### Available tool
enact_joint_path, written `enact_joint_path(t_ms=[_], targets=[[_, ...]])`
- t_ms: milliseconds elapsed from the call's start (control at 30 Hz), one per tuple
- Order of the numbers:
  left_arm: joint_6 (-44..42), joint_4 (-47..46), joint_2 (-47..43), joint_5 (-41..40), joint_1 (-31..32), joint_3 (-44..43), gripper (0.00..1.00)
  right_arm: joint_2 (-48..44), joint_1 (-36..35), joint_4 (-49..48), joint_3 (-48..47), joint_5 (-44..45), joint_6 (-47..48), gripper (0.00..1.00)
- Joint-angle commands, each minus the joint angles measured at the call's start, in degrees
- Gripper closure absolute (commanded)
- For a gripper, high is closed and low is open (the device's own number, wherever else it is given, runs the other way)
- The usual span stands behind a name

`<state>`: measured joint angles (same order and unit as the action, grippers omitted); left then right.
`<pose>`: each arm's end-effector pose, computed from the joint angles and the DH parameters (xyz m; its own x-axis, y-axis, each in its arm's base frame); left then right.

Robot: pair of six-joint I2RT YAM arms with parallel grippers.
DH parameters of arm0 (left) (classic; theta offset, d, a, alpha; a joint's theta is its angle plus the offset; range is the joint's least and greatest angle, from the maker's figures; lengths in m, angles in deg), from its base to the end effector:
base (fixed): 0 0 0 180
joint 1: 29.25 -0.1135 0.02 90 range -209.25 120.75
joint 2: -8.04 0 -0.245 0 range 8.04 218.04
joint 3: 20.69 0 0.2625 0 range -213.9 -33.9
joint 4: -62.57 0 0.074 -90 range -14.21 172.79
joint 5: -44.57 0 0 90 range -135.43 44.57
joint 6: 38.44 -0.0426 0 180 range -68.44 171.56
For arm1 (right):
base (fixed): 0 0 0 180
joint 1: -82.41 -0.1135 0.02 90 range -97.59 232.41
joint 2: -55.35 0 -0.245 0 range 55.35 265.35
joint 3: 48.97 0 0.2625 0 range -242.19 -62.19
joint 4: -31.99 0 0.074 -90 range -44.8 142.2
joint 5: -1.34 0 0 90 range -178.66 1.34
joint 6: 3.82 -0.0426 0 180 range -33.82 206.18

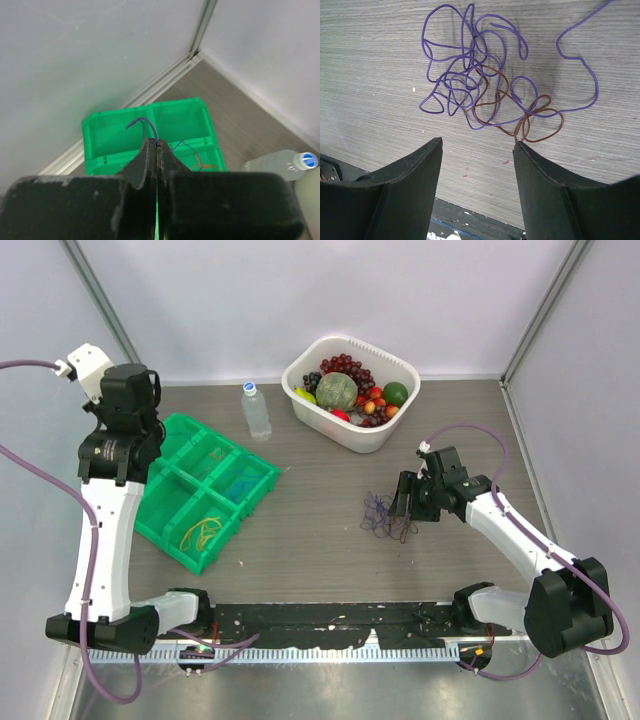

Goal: Untangle the cables

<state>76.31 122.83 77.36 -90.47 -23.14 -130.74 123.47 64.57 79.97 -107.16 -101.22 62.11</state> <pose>0.2324 0.0054 0.4792 -0.0557 -0.2916 -0.9549 -0.6731 0.7174 -0.1798 0.2339 0.0850 0.1977 -0.9032 0.1275 -0.4099 -0.0445 0.9219 0.3849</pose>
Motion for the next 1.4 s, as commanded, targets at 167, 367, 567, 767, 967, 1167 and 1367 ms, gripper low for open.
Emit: enact_joint_path(t_ms=[167,367,567,767,967,1167,1367], targets=[[17.95,5.78,-3.40,-3.91,-8.02,12.62,1.00,-1.58,-0.08,-1.28,0.06,0.25,0.61,0.36],[21.82,7.79,-1.64,-4.01,-9.71,14.04,1.00,-1.06,0.00,-1.63,0.23,-0.10,0.61,0.36],[24.03,6.22,-3.49,0.37,-11.29,19.57,1.00,-1.58,-0.17,-1.72,0.32,-0.10,0.61,0.36],[22.27,0.69,-0.33,12.85,-11.56,23.26,1.00,-0.97,-0.08,-1.81,0.32,-0.54,0.70,0.36],[22.88,-0.11,3.54,21.83,-12.79,26.78,1.00,-1.76,-0.08,-1.89,0.41,-0.19,0.61,0.36],[24.03,-2.40,4.94,23.94,-15.68,29.87,1.00,-1.94,-0.08,-1.89,0.50,-0.01,0.61,0.36],[21.92,0.06,4.42,22.72,-16.39,22.85,1.00,-1.67,-0.08,-1.98,0.41,-0.28,0.52,0.36]])
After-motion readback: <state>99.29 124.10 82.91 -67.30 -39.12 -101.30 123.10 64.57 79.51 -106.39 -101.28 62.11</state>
